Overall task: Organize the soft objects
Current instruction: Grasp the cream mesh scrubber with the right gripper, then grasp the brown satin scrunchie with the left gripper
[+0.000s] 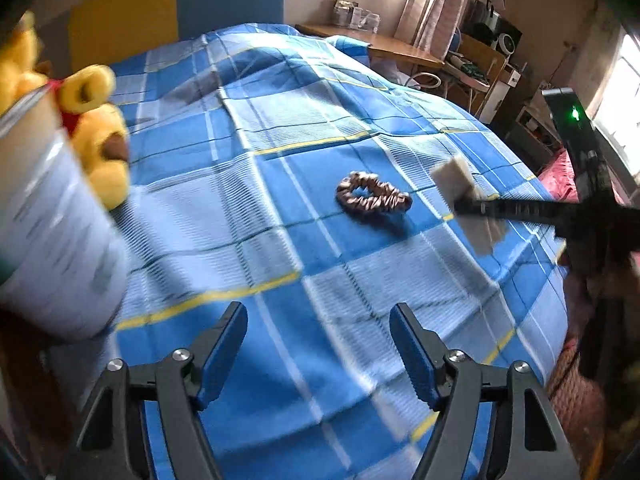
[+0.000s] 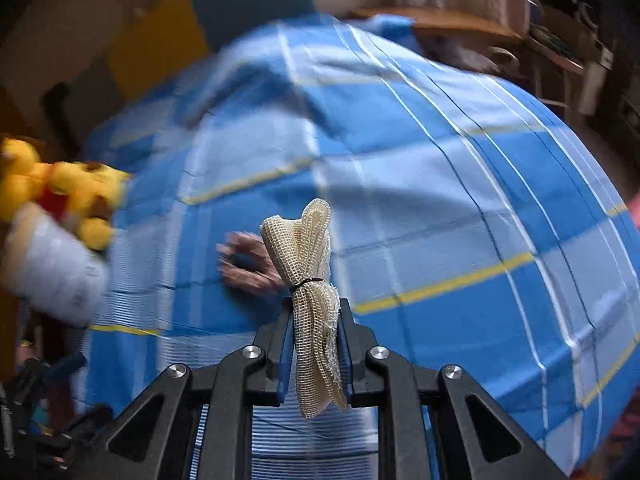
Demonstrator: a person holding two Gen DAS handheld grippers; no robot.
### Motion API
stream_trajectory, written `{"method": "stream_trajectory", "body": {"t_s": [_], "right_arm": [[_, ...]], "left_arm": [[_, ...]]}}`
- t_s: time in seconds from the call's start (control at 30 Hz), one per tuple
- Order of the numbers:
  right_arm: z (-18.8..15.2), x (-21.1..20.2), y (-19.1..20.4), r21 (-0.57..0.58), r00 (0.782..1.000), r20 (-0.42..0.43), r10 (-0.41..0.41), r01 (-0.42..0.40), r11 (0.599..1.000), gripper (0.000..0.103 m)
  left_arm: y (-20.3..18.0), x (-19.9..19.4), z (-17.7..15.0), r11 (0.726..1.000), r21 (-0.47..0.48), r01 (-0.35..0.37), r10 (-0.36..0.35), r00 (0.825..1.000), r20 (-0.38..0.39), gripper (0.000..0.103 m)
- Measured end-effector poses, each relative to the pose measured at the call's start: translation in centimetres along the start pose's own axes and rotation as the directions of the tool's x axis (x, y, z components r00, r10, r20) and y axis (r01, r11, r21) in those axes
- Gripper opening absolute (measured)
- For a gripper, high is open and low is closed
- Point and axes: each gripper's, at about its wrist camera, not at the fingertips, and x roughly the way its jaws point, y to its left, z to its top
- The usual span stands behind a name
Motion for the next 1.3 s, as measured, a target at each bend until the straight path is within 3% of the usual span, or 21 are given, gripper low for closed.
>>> {"method": "stream_trajectory", "body": {"t_s": [0.17, 0.23, 0.37, 0.67, 0.7, 0.77, 0.8, 0.83, 0.87, 1.07, 1.3], "right_arm": [[-0.1, 0.7, -0.9, 0.019, 0.998, -0.040, -0.041, 0.041, 0.999, 0.018], [0.1, 1.1, -1.4, 0.040, 0.997, -0.058, -0.046, 0.048, 0.998, 0.018], [0.0, 1.4, -2.5, 0.093, 0.996, -0.079, -0.033, 0.040, 0.995, 0.018], [0.2, 1.8, -2.6, 0.084, 0.996, -0.086, -0.039, 0.046, 0.995, 0.019], [0.2, 1.8, -2.7, 0.083, 0.996, -0.087, -0.037, 0.044, 0.996, 0.019], [0.2, 1.9, -2.5, 0.076, 0.995, -0.086, -0.042, 0.049, 0.996, 0.019], [0.3, 1.9, -2.4, 0.069, 0.995, -0.086, -0.045, 0.051, 0.996, 0.019], [0.3, 2.0, -2.4, 0.063, 0.995, -0.087, -0.048, 0.054, 0.997, 0.019], [0.2, 2.1, -2.3, 0.056, 0.995, -0.087, -0.053, 0.058, 0.997, 0.019], [0.1, 2.2, -1.8, 0.020, 0.994, -0.081, -0.073, 0.074, 0.997, 0.019], [-0.1, 3.2, -1.1, -0.036, 0.988, -0.106, -0.111, 0.108, 0.994, 0.025]], "left_arm": [[-2.5, 3.4, 2.8, 0.998, 0.055, 0.013, -0.013, 1.000, 0.003, 0.068], [-3.2, 4.7, 3.8, 0.997, 0.061, 0.035, -0.036, 0.999, 0.003, 0.071], [-3.8, 6.9, 6.1, 1.000, 0.011, 0.026, -0.026, 1.000, 0.011, 0.090], [-5.0, 11.8, 9.1, 1.000, 0.017, -0.009, 0.009, 1.000, 0.007, 0.093], [-4.9, 12.3, 9.2, 1.000, 0.015, -0.001, 0.001, 1.000, -0.004, 0.092], [-4.7, 13.1, 9.0, 0.999, 0.026, 0.024, -0.023, 0.999, -0.026, 0.072], [-4.9, 12.9, 8.8, 0.998, 0.063, 0.006, -0.006, 1.000, 0.001, 0.063], [-5.1, 12.7, 8.5, 0.995, 0.098, 0.027, -0.027, 1.000, 0.000, 0.032], [-5.1, 12.6, 8.4, 0.993, 0.111, 0.046, -0.045, 0.999, -0.006, 0.017], [-3.5, 9.0, 6.2, 0.993, 0.088, 0.082, -0.084, 0.996, 0.013, 0.015], [-1.9, 4.0, 0.2, 0.997, 0.074, -0.002, 0.000, 1.000, 0.031, 0.015]]}}
